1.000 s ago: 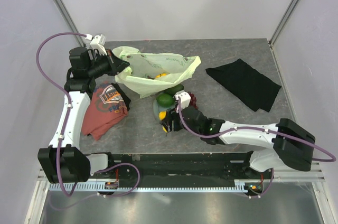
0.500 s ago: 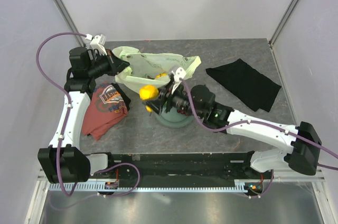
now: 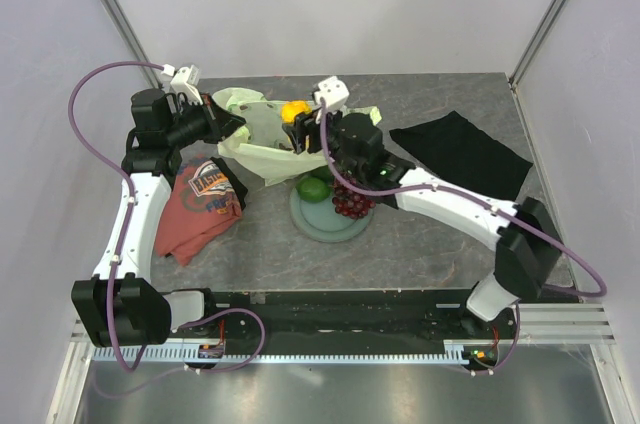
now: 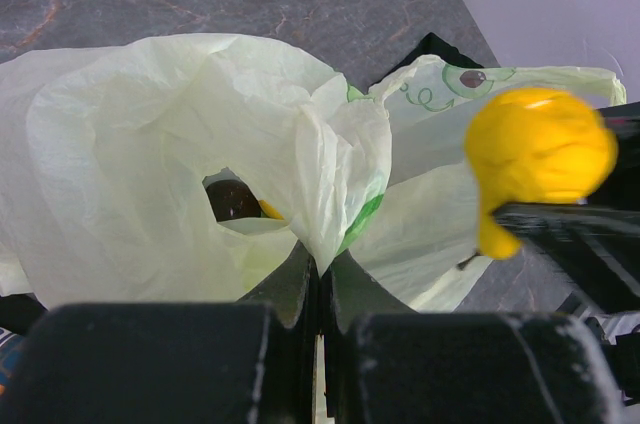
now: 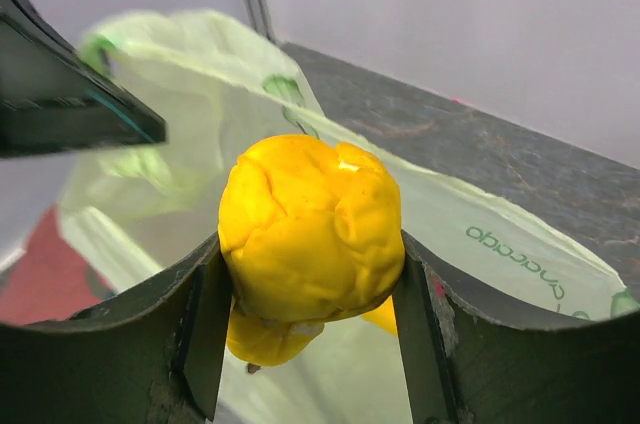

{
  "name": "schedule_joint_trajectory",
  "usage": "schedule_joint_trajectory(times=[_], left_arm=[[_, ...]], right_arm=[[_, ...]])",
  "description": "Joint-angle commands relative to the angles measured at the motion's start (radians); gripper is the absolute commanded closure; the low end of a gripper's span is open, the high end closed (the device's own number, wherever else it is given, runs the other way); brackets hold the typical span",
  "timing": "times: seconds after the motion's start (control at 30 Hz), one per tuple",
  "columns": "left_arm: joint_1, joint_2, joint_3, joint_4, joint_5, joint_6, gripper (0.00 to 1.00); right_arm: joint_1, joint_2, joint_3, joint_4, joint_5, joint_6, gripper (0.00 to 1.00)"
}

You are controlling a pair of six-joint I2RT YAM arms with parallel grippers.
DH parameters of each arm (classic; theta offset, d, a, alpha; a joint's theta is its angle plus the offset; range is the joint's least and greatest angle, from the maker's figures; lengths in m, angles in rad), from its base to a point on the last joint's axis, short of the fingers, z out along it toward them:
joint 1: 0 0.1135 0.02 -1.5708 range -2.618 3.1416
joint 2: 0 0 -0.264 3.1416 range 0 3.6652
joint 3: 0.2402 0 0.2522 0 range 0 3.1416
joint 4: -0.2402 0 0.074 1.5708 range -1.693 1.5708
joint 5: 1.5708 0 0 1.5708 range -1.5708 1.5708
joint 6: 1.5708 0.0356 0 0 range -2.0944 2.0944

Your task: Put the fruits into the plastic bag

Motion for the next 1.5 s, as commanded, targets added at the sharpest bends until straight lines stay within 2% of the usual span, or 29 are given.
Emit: schedule_joint_trajectory(times=[0.0,0.13,0.27,0.37,0.5,0.6,0.87,1.07,1.23,1.37,1.47], left_arm=[[0.004,-0.001,0.001,0.010,0.006,0.016,0.98],[0.004,0.002,0.001,0.013,0.008,0.015,0.98],[0.004,-0.001,0.003,0.010,0.015,0.012,0.99],[0.005,-0.004,0.003,0.010,0.018,0.010,0.99],[0.007,0.000,0.003,0.010,0.015,0.010,0.98],[0.005,0.002,0.001,0.012,0.014,0.012,0.99],[0.007,0.002,0.001,0.010,0.020,0.007,0.98],[0.005,0.005,0.001,0.012,0.018,0.009,0.98],[0.005,0.008,0.001,0.012,0.017,0.009,0.99],[0.007,0.011,0.001,0.012,0.021,0.007,0.99],[0.005,0.009,0.003,0.012,0.021,0.007,0.98]], right_arm=[[0.008,0.071,0.036,0.064,0.016,-0.125,0.59],[0.039,0.108,0.022,0.058,-0.031,-0.128,0.59],[0.051,0.162,0.077,-0.020,-0.044,-0.149,0.59],[0.051,0.237,0.192,-0.131,-0.029,-0.152,0.59],[0.042,0.407,0.461,-0.337,-0.031,-0.140,0.58],[0.027,0.481,0.554,-0.416,-0.070,-0.104,0.57],[-0.007,0.568,0.568,-0.456,-0.120,0.002,0.53],[-0.012,0.692,0.674,-0.528,-0.144,0.050,0.50],[-0.013,0.723,0.691,-0.561,-0.135,0.078,0.41],[-0.013,0.710,0.677,-0.566,-0.136,0.070,0.16],[-0.013,0.699,0.677,-0.566,-0.138,0.059,0.11]])
